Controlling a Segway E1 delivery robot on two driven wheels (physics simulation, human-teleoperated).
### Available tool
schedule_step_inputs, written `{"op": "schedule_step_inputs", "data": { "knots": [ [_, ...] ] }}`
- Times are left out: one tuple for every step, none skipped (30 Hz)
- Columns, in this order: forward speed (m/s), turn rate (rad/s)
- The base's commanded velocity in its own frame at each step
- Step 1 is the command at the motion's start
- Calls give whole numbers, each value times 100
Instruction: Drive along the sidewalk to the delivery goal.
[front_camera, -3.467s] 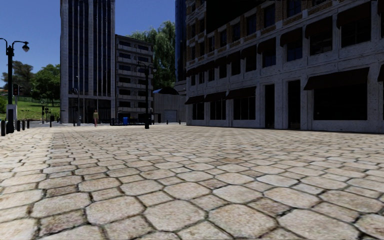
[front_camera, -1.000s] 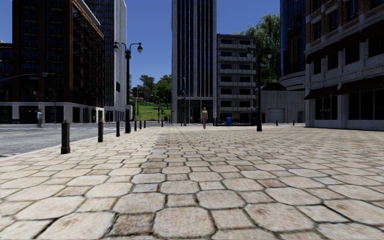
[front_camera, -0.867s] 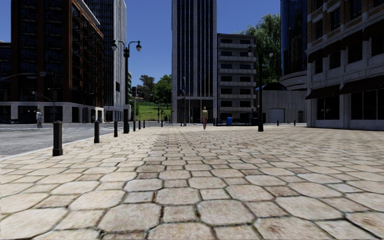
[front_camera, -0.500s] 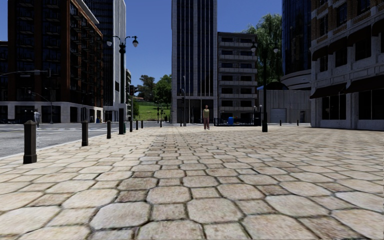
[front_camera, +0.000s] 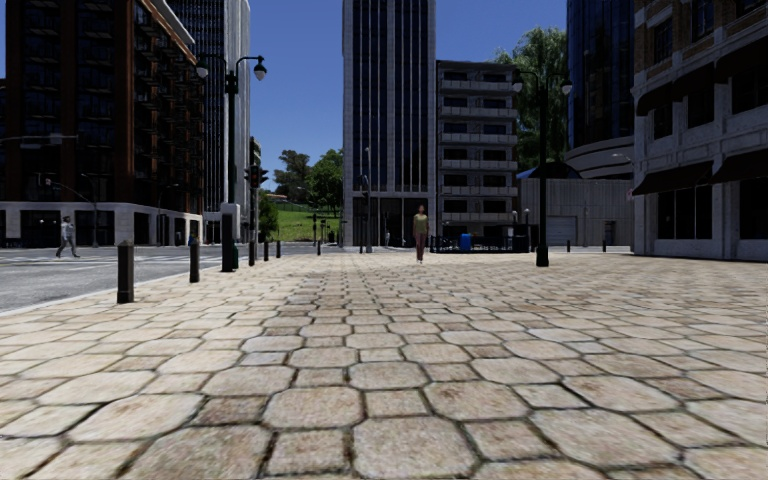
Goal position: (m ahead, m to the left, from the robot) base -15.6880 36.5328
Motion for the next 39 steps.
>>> {"op": "schedule_step_inputs", "data": {
  "knots": [
    [200, 0],
    [200, 0],
    [200, 0],
    [200, 0],
    [200, 0],
    [200, 0],
    [200, 0],
    [200, 0],
    [200, 0],
    [200, 0],
    [200, 0],
    [200, 0],
    [200, 0],
    [200, 0],
    [200, 0],
    [200, 0],
    [200, 0],
    [200, 0],
    [200, 0],
    [200, 0],
    [200, 0],
    [200, 0],
    [200, 0],
    [200, 0],
    [200, 0],
    [200, 0],
    [200, 0],
    [200, 0],
    [200, 44],
    [200, 71],
    [200, 101],
    [200, 114],
    [200, 117],
    [200, 111],
    [200, 32],
    [200, 10],
    [200, 1],
    [200, 0],
    [200, 0]
  ]
}}
